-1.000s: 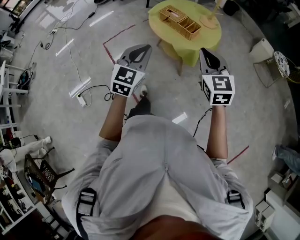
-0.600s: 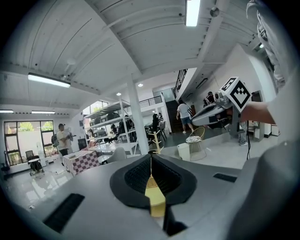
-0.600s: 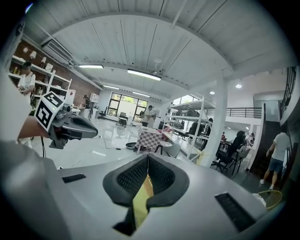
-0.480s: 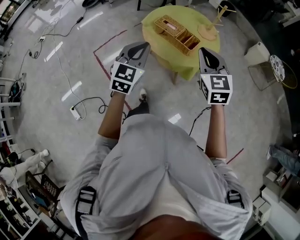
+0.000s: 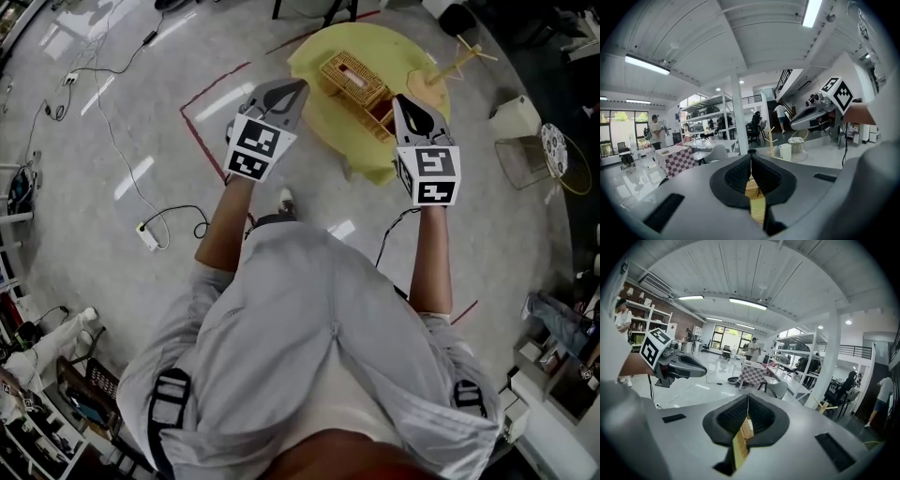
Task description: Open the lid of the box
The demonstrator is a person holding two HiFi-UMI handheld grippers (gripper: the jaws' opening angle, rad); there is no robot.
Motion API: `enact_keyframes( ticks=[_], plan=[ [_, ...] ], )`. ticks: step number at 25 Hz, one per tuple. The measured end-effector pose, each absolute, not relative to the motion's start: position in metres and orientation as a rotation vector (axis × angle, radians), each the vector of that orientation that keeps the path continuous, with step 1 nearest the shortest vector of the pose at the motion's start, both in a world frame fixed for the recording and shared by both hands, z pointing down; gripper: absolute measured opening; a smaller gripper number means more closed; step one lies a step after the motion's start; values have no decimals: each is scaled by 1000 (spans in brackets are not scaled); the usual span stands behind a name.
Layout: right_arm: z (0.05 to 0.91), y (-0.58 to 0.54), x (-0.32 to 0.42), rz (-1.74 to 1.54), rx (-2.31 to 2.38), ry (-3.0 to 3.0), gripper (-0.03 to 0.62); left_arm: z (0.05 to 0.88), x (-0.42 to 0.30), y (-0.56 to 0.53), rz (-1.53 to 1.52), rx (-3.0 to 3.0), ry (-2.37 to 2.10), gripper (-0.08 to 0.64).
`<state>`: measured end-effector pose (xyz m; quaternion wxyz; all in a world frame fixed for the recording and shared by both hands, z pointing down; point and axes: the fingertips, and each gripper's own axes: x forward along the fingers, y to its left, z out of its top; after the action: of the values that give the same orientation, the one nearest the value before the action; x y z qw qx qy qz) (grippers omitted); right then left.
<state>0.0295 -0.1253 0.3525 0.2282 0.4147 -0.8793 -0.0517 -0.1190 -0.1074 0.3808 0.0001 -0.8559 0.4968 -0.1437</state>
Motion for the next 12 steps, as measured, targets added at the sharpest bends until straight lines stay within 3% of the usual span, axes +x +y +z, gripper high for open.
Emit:
enact_keyframes(
  ticks=[12],
  plan=[
    [387,-186,2,-69,1095,-2384,25,422,-133,-169,-491,-2787,1542,31]
  ],
)
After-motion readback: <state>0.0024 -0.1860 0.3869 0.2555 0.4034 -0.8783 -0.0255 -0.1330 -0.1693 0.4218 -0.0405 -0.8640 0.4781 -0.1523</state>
